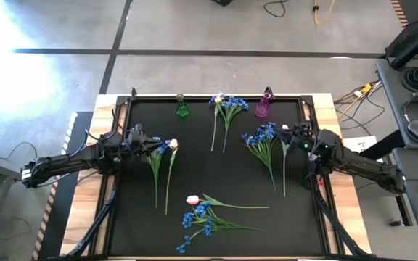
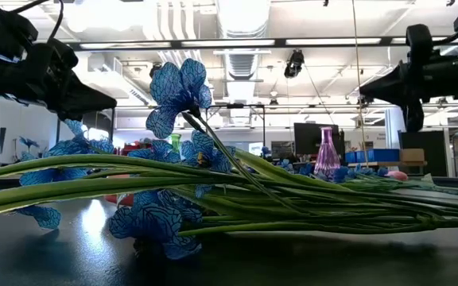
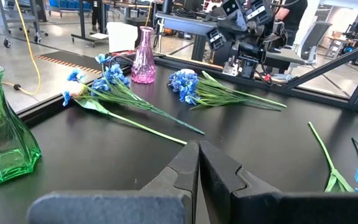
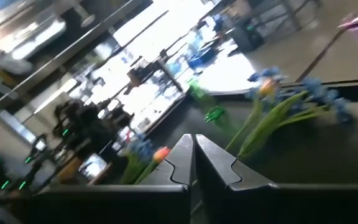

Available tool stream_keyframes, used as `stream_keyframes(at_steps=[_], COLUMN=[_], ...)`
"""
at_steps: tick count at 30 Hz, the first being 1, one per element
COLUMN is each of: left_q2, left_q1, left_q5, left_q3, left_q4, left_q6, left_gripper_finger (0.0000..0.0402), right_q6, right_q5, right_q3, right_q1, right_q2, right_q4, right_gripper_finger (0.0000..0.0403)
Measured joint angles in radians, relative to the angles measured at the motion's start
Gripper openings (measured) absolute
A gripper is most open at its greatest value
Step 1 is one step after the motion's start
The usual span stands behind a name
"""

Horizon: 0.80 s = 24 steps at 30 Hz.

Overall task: Sort flowers into vase by color
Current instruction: Put the blue flowers into the violet vase

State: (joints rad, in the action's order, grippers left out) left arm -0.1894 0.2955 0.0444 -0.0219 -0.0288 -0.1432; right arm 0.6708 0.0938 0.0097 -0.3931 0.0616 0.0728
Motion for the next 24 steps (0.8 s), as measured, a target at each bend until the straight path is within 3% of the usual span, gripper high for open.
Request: stream_keyframes(at_steps=[4,8,12,17,24], left_q2=[0.000,0.000,0.000,0.000,-0.001], left_q1=[0.000,0.000,0.000,0.000,0.000], left_q5=[0.000,0.000,0.000,0.000,0.000], left_q3=[0.000,0.000,0.000,0.000,0.000], left_q4=[0.000,0.000,0.000,0.000,0.000], left_q6=[0.000,0.000,0.000,0.000,0.000], left_gripper_finger=[0.0000,0.0000,0.0000,0.0000,0.0000], right_q6=[0.000,0.098,0.122,0.132,0.102], right_q5=[0.020,-0.047,-0.049,-0.090,-0.206], right_q3=[0.000,0.004,0.034,0.129,0.369], right_q1=[0.000,0.000,0.000,0.000,0.000], right_q2=[0.005,0.021,0.079,0.209,0.404], right_q4=[0.016,0.001,-0.062,-0.321,-0.762], right_gripper_finger=[0.0009,0.0009,0.0010,0.0035,0.0123])
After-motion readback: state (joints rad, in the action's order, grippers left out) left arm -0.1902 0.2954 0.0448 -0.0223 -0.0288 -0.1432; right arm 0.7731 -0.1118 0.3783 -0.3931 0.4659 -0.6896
